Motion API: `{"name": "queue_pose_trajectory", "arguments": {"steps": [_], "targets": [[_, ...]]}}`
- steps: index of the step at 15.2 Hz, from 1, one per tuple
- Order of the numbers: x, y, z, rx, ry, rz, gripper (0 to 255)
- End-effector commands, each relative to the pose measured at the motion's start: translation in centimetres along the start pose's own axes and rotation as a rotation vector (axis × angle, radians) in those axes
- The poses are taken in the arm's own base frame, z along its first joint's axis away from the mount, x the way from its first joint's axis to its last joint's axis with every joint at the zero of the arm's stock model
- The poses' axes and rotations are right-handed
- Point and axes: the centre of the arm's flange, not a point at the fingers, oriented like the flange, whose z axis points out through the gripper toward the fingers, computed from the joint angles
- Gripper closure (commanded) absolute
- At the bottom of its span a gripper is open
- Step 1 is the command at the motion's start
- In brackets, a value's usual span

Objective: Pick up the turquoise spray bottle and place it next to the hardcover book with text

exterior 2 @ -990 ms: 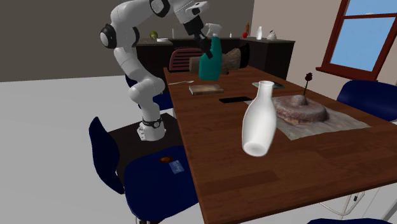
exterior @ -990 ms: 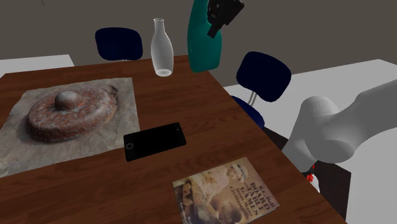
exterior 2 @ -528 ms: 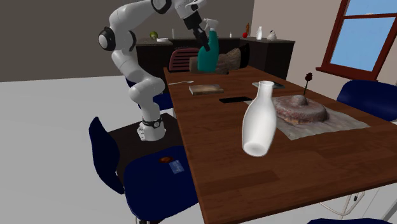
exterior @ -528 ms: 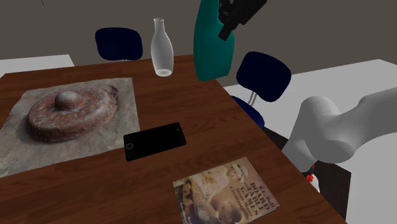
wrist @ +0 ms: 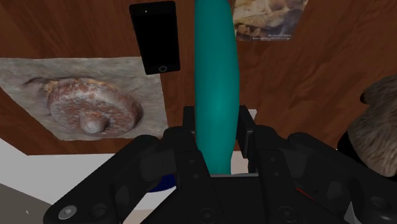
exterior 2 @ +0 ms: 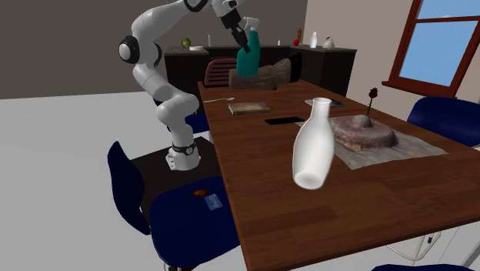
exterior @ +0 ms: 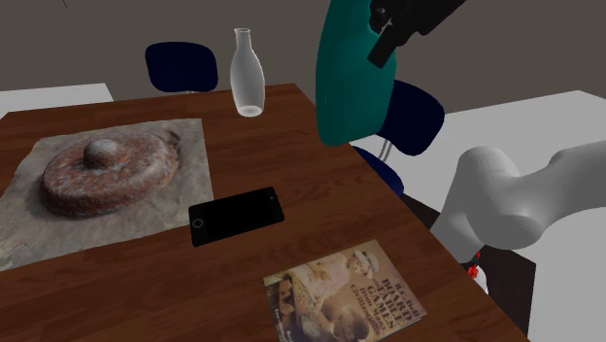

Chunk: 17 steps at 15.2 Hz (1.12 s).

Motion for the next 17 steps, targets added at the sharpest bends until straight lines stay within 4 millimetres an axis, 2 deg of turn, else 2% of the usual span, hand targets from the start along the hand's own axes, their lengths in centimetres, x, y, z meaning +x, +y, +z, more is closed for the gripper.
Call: {"name": "queue_pose_trajectory", "arguments": {"steps": [1,17], "targets": [[0.8,-2.6,-0.2,0.0,0.0,0.001,255],[6.2,-22.8,-2.7,0.0,0.0,0.001,255]]}}
